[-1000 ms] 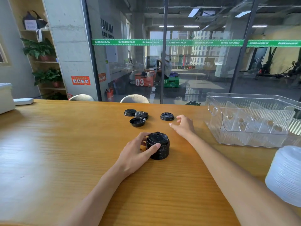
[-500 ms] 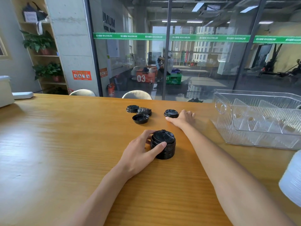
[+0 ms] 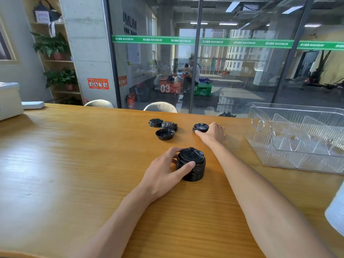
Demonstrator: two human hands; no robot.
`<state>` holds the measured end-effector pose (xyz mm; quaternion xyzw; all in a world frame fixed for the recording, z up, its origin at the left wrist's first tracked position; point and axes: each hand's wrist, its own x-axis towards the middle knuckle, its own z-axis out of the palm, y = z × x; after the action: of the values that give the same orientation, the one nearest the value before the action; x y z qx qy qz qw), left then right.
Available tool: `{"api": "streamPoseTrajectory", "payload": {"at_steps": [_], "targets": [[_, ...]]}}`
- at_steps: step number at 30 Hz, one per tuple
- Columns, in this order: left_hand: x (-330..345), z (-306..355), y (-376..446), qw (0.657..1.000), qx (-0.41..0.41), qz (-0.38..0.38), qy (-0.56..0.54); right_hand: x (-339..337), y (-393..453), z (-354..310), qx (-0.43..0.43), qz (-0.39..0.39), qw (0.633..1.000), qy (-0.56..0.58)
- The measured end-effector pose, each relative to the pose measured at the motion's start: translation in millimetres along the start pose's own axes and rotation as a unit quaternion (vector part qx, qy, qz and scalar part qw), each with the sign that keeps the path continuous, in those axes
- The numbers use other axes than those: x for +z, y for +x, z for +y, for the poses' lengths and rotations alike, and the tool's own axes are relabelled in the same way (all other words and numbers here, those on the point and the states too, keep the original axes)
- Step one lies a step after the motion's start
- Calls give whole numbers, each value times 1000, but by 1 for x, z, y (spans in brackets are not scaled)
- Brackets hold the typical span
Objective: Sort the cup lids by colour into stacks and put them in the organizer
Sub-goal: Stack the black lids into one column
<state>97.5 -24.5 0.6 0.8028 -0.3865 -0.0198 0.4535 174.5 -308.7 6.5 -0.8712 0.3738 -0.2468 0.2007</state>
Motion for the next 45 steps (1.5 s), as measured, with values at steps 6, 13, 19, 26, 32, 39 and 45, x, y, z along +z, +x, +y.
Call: {"api": "streamPoseTrajectory", "payload": {"at_steps": [6, 13, 19, 26, 32, 39, 45], "targets": [[0, -2, 2, 1000, 0, 1, 0, -7, -12, 3, 14, 16, 998, 56], [2, -3, 1, 999, 14, -1, 38, -20, -37, 8, 18, 15, 995, 102], [1, -7, 2, 998, 22, -6, 54, -46, -61, 5, -4, 19, 988, 150], [2, -9, 3, 998, 17, -5, 65, -80, -104, 1, -41, 16, 982, 181], [2, -8, 2, 997, 13, -5, 73, -93, -147, 6, -50, 16, 973, 223], [2, -7, 0, 996, 18, 4, 83, -97, -183, 1, -65, 36, 970, 231], [1, -5, 0, 994, 22, 9, 104, -82, -203, -2, -88, 43, 970, 224]]}}
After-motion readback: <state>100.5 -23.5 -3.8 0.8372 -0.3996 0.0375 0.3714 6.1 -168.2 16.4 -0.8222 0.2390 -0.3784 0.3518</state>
